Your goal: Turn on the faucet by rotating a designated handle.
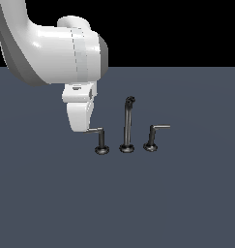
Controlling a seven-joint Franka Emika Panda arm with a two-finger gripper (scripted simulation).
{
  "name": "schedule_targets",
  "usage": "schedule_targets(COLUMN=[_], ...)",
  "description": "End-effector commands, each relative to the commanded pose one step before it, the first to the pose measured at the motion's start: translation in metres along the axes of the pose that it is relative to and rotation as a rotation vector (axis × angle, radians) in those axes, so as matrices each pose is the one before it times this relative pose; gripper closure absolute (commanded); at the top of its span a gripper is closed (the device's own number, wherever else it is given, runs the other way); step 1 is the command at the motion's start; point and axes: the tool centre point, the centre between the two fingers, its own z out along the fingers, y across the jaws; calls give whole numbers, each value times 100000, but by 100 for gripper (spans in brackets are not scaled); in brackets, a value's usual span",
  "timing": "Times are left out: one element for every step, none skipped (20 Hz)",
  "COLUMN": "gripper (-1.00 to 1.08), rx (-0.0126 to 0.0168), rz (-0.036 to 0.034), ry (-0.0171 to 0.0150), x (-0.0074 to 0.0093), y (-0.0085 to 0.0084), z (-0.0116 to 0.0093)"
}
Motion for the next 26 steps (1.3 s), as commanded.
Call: schedule_targets(gripper=[108, 108, 108, 108, 108, 108, 108, 108, 108, 108, 108, 108, 108, 108, 108, 108, 108, 108, 108, 108, 108, 108, 108, 108, 108, 108], rx=[-832, 879, -69, 0, -85, -69, 0, -98, 0, -98, -69, 0, -97, 0, -97, -68, 0, 0, 752, -56, -79, -56, -56, -79, -56, -79], rz=[-724, 882, -67, 0, -82, -67, 0, -95, 0, -95, -68, 0, -96, 0, -97, -69, 0, 0, -423, 21, 30, 21, 21, 30, 21, 29], ry=[159, -225, 16, 0, 19, 15, 0, 21, 0, 21, 15, 0, 20, 0, 18, 12, 0, 0, -521, 35, 49, 35, 35, 49, 35, 49], x=[-637, 616, 38, 75, 30, 38, 75, 23, 75, 24, 39, 75, 24, 75, 24, 39, 74, 0, -409, 343, 346, 343, 344, 347, 345, 348], y=[1010, -821, 335, 338, 337, 338, 340, 338, 342, 339, 340, 343, 340, 343, 340, 341, 343, 0, -699, 229, 227, 229, 229, 227, 229, 227], z=[-3, -10, 8, -30, 16, 8, -30, 23, -30, 22, 7, -30, 21, -29, 20, 5, -29, 0, 35, -8, 5, -8, -8, 4, -8, 4])
